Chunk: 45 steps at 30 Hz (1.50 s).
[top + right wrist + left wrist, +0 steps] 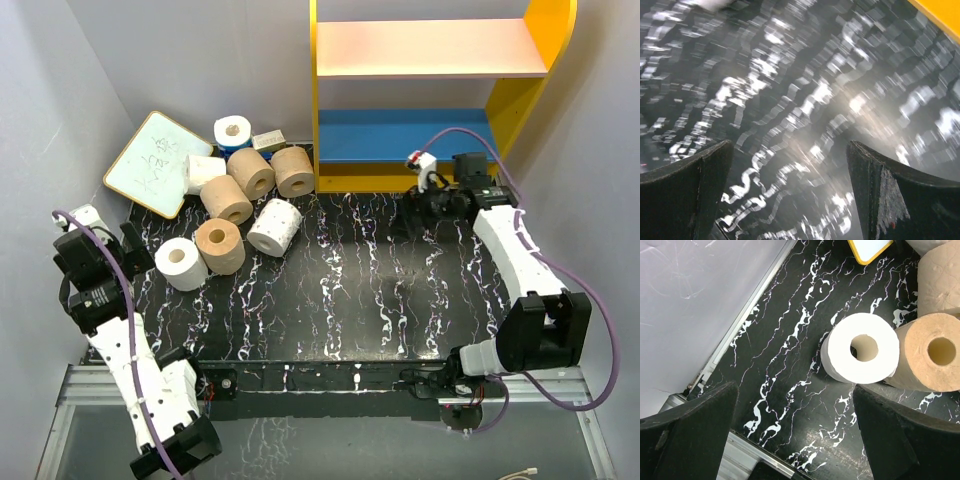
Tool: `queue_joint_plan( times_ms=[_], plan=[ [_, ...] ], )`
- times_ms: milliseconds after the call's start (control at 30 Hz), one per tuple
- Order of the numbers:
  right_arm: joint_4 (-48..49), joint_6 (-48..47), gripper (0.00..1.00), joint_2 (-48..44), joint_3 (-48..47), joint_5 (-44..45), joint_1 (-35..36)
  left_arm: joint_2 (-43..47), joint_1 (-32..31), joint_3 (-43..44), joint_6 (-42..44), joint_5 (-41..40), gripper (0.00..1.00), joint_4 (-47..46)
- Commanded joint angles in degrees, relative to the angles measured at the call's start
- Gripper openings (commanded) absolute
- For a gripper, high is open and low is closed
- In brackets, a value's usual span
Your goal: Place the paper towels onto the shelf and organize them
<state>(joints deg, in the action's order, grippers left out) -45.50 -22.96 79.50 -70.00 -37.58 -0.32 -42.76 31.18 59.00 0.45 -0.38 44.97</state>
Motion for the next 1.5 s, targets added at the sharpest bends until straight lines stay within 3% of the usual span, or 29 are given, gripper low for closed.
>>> queue_joint_plan(
  times_ms=[0,100,233,300,400,833,1200,1467],
  plan=[
    [16.97,4.68,0.95,-0.72,-0.25,-21.18,4.89,0.92,0.29,-0.38,0.42,1.08,0.98,-0.59],
    [36.02,20.86,0.98,3.0,1.32,-26.37,7.4,-0.48,0.29,-0.38,0.26,0.55,0.98,-0.67],
    [29.21,12.73,0.95,12.03,-5.97,-14.81,21.82,-2.69,0.28,-0.42,0.17,0.18,0.98,-0.67],
    [36.87,15.66,0.95,13.84,-3.3,-13.15,25.19,-3.55,0.28,-0.45,0.1,-0.17,0.98,-0.71],
    [46.97,20.17,0.96,17.46,-2.27,-13.51,25.82,-4.94,0.29,-0.44,-0.01,-0.48,0.98,-0.75],
    [48.26,25.05,0.96,42.53,-22.65,-22.5,25.44,-6.24,0.52,-0.47,0.03,-0.04,0.98,-0.76],
    [55.11,30.55,0.95,47.28,-24.95,-20.56,27.64,-6.99,0.72,-0.53,0.32,0.54,0.98,-0.89],
    [55.87,31.27,0.85,51.11,-28.15,-19.3,28.14,-7.18,0.72,-0.56,0.3,0.64,0.98,-0.85]
  ],
)
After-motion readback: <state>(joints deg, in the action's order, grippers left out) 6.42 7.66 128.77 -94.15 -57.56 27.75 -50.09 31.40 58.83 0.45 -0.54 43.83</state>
